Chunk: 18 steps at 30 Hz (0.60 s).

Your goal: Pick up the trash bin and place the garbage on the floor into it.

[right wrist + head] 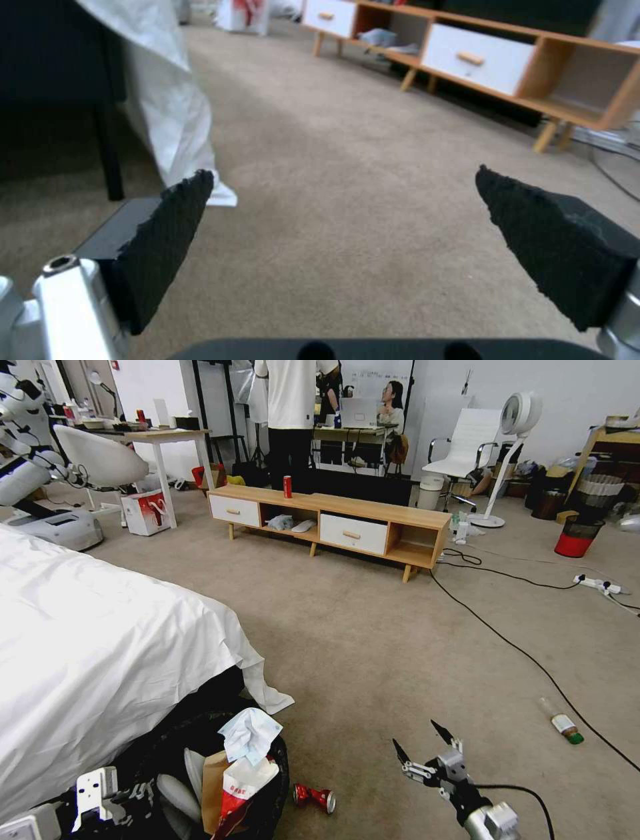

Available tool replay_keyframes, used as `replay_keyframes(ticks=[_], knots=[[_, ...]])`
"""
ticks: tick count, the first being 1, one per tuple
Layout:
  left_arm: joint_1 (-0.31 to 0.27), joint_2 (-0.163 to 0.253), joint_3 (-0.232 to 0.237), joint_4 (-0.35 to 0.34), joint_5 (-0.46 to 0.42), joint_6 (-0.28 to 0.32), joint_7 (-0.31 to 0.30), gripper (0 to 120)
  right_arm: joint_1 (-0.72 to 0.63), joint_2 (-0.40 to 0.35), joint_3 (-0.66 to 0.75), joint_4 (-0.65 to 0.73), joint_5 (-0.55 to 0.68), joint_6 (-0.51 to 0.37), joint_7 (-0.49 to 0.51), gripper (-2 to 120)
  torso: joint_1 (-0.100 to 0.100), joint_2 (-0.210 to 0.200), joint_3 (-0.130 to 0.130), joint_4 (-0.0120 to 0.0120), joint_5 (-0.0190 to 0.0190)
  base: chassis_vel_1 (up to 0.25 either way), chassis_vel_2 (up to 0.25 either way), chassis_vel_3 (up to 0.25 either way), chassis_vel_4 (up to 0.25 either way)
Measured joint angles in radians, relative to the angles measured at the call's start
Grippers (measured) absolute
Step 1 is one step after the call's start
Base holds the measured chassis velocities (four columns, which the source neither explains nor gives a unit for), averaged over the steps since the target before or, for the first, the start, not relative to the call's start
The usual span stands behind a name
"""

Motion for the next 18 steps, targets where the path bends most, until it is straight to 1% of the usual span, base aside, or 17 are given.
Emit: replay_keyframes(ticks=[2, 3, 5, 8, 10, 11, 13, 15, 16, 18], knots=[[0.012, -0.011, -0.003, 0.0, 0.006, 0.0, -0.001, 4, 0.06, -0.055, -0.053, -0.036, 0.032, -0.036, -0.024, 100, 0.0, 0.0, 0.0, -0.0003, 0.0, 0.0, 0.0, 0.0, 0.0], [0.012, -0.011, -0.003, 0.0, 0.006, 0.0, -0.001, 4, 0.06, -0.055, -0.053, -0.036, 0.032, -0.036, -0.024, 100, 0.0, 0.0, 0.0, -0.0003, 0.0, 0.0, 0.0, 0.0, 0.0], [0.017, -0.02, -0.005, 0.0, 0.013, 0.0, -0.002, 4, 0.116, -0.095, -0.103, -0.075, 0.059, -0.05, -0.05, 100, 0.0, 0.0, 0.0, -0.0001, -0.0002, 0.0, 0.0, 0.0, 0.0], [0.019, -0.023, -0.005, 0.0, 0.018, 0.0, -0.002, 4, 0.144, -0.109, -0.129, -0.096, 0.077, -0.059, -0.065, 100, 0.0, 0.0, 0.0, -0.0003, 0.0001, 0.0, 0.0, 0.0, 0.0], [0.021, -0.026, -0.005, 0.0, 0.024, 0.0, -0.002, 4, 0.21, -0.132, -0.187, -0.146, 0.126, -0.07, -0.099, 100, 0.0, 0.0, 0.0, -0.0001, -0.0003, 0.0, 0.0, 0.0, 0.0], [0.021, -0.026, -0.005, 0.0, 0.024, 0.0, -0.002, 4, 0.21, -0.132, -0.187, -0.146, 0.126, -0.07, -0.099, 100, 0.0, 0.0, 0.0, -0.0001, -0.0003, 0.0, 0.0, 0.0, 0.0], [0.022, -0.031, -0.005, 0.0, 0.027, 0.001, -0.002, 4, 0.282, -0.138, -0.249, -0.204, 0.175, -0.084, -0.129, 100, 0.0, 0.0, 0.0, 0.0, 0.0001, 0.0, 0.0, 0.0, 0.0], [0.022, -0.031, -0.005, 0.0, 0.028, 0.001, -0.002, 4, 0.295, -0.138, -0.26, -0.214, 0.184, -0.087, -0.134, 100, 0.0, 0.0, 0.0, 0.0, -0.0002, 0.0, 0.0, 0.0, 0.0], [0.022, -0.033, -0.007, 0.0, 0.03, 0.001, -0.002, 4, 0.329, -0.137, -0.3, -0.248, 0.199, -0.097, -0.145, 100, 0.0, 0.0, 0.0, -0.0001, -0.0002, 0.0, 0.0, 0.0, 0.0], [0.023, -0.035, -0.008, 0.0, 0.032, 0.001, -0.002, 4, 0.347, -0.135, -0.322, -0.266, 0.2, -0.099, -0.15, 100, 0.0, 0.0, 0.0, -0.0002, 0.0001, 0.0, 0.0, 0.0, 0.0]])
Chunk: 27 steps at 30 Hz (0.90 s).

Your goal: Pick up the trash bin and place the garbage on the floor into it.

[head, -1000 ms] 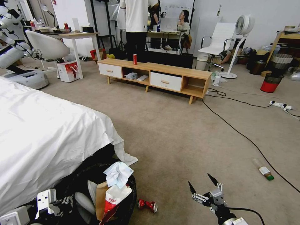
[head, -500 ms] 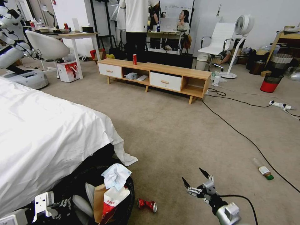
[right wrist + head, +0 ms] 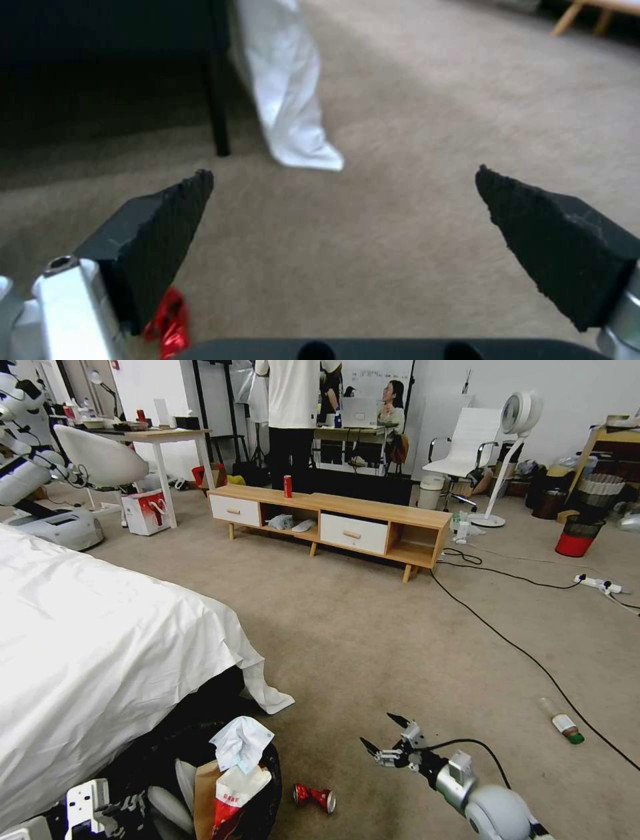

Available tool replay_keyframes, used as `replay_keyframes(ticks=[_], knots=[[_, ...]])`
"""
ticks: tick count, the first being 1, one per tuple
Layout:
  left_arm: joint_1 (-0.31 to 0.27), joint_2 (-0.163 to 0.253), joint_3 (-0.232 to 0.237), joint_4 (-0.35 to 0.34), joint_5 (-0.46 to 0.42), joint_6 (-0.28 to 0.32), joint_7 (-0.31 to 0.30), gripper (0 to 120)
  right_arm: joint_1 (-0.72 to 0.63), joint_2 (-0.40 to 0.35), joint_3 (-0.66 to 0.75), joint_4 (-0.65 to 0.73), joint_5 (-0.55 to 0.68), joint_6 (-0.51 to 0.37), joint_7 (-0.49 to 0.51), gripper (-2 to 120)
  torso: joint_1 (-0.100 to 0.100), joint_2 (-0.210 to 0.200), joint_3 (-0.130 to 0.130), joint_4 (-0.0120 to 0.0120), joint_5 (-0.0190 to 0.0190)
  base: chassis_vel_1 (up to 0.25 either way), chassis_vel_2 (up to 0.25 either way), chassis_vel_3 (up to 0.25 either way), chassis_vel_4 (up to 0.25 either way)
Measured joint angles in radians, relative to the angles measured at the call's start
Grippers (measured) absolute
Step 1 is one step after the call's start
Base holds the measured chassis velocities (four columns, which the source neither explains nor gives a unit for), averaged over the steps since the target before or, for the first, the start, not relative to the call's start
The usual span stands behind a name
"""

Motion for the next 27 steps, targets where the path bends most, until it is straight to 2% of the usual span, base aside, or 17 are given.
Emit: replay_keyframes(ticks=[12, 19, 27], knots=[[0.0, -0.01, 0.002, 0.0, 0.008, 0.002, 0.0, 4, 0.108, 0.037, -0.158, -0.094, 0.021, -0.044, -0.015, 100, 0.0, 0.0, 0.0, 0.0, -0.0004, 0.0, 0.0, 0.0, 0.0], [0.003, -0.013, 0.001, 0.0, 0.012, 0.002, 0.0, 4, 0.185, 0.093, -0.301, -0.172, 0.025, -0.061, -0.032, 100, 0.0, 0.0, 0.0, 0.0001, -0.0003, 0.0, 0.0, 0.0, 0.0], [0.006, -0.021, -0.002, 0.0, 0.013, 0.002, 0.001, 4, 0.228, 0.146, -0.392, -0.243, 0.012, -0.069, -0.04, 100, 0.0, 0.0, 0.0, 0.0, -0.0004, 0.0, 0.0, 0.0, 0.0]])
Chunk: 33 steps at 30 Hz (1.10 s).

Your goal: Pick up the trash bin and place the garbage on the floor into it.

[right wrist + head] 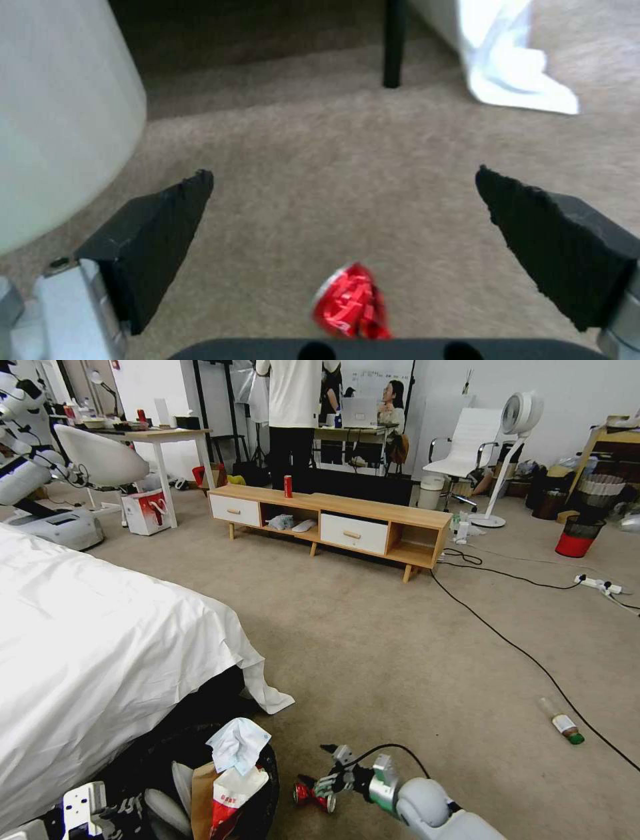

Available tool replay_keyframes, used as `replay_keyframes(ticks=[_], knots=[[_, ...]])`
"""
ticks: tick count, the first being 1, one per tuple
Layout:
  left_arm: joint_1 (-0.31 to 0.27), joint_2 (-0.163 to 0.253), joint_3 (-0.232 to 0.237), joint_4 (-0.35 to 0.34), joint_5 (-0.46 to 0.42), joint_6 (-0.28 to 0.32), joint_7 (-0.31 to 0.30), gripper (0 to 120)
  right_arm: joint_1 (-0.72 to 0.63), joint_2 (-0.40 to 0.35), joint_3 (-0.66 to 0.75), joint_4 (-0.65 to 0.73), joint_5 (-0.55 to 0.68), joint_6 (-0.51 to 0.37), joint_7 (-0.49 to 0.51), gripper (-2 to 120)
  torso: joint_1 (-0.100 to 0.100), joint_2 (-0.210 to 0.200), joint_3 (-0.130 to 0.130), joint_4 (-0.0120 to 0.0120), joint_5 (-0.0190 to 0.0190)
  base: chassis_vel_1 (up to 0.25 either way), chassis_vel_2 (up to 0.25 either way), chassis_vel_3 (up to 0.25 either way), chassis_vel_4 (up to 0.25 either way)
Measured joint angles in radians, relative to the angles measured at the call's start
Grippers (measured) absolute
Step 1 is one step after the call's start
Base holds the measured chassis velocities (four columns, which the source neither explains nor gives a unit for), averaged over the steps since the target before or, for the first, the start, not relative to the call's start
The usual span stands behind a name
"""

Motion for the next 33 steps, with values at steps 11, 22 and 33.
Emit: replay_keyframes(ticks=[11, 22, 33], knots=[[0.002, 0.0, -0.01, 0.0, -0.001, 0.0, 0.001, 4, 0.03, 0.042, -0.074, -0.051, -0.027, -0.085, 0.065, 100, 0.0, 0.0, 0.0, 0.0001, 0.0, 0.0, 0.0, 0.0, 0.0], [0.0, 0.002, -0.005, 0.0, -0.001, 0.0, 0.001, 4, -0.026, 0.002, -0.055, -0.083, -0.03, -0.135, 0.125, 100, 0.0, 0.0, 0.0, 0.0, 0.0002, 0.0, 0.0, 0.0, 0.0], [0.001, 0.0, -0.006, 0.0, -0.002, 0.0, 0.002, 4, -0.039, 0.004, -0.033, -0.111, -0.03, -0.144, 0.138, 100, 0.0, 0.0, 0.0, 0.0, 0.0002, 0.0, 0.0, 0.0, 0.0]])
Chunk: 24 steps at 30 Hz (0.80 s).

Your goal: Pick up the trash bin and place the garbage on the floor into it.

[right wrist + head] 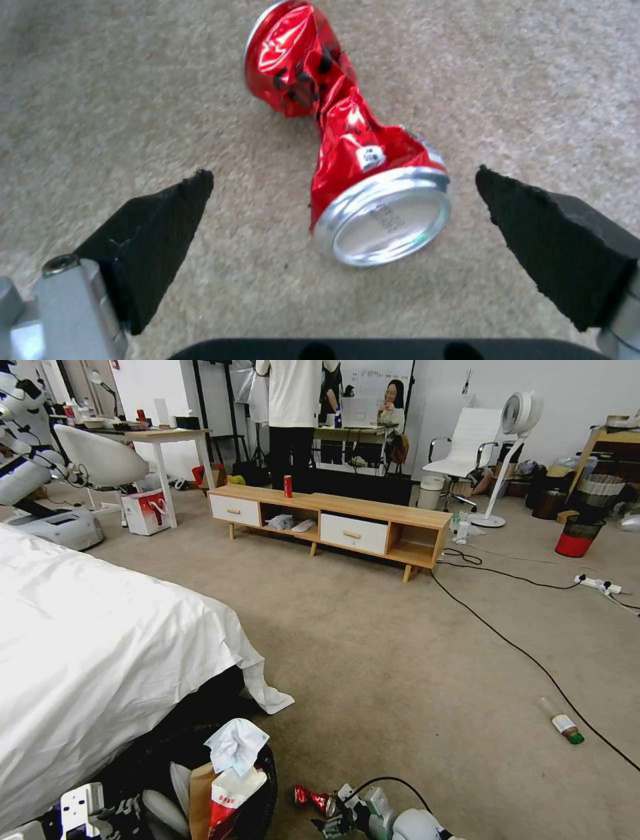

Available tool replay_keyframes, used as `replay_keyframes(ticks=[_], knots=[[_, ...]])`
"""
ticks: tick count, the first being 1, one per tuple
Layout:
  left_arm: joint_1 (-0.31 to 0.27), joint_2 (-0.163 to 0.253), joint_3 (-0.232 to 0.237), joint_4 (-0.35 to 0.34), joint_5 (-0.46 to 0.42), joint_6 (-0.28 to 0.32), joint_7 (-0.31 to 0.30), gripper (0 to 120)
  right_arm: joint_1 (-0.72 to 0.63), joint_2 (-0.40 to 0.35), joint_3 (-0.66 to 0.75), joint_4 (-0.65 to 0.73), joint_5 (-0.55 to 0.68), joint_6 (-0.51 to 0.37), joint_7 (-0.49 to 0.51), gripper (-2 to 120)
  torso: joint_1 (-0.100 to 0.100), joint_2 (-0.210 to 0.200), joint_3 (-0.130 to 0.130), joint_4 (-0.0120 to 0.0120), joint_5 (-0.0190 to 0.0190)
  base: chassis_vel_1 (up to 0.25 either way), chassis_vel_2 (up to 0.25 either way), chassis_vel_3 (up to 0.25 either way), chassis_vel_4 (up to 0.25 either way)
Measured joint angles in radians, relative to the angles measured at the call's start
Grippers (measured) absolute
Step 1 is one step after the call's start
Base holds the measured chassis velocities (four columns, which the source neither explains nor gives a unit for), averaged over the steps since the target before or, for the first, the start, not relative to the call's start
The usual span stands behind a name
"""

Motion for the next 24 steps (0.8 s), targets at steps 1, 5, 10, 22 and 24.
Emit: replay_keyframes(ticks=[1, 5, 10, 22, 24], knots=[[0.0, 0.0, 0.0, 0.0, 0.0, 0.0, 0.0, 4, 0.0, 0.0, 0.0, 0.0, 0.0, 0.0, 0.0, 100, 0.0, 0.0, 0.0, 0.0, 0.0, 0.0, 0.0, 0.0, 0.0], [0.0, 0.0, -0.002, 0.0, -0.001, 0.0, 0.001, 4, 0.022, 0.027, 0.004, -0.042, -0.016, 0.0, 0.001, 100, 0.0, 0.0, 0.0, 0.0003, 0.0001, 0.0, 0.0, 0.0, 0.0], [0.001, 0.0, -0.005, 0.0, -0.003, -0.001, 0.001, 4, 0.03, 0.039, 0.007, -0.051, -0.021, 0.001, 0.004, 100, 0.0, 0.0, 0.0, 0.0, 0.0, 0.0, 0.0, 0.0, 0.0], [0.001, -0.002, -0.005, 0.0, -0.003, -0.001, 0.001, 4, 0.038, 0.054, 0.009, -0.072, -0.03, -0.005, -0.006, 97, 0.0, 0.0, 0.0, 0.0001, 0.0, 0.0, 0.0, 0.0, 0.0], [0.001, -0.003, -0.005, 0.0, -0.003, -0.001, 0.001, 4, 0.038, 0.053, 0.008, -0.073, -0.029, -0.009, -0.013, 88, 0.0, 0.0, 0.0, 0.0001, 0.0, 0.0, 0.0, 0.0, 0.0]])
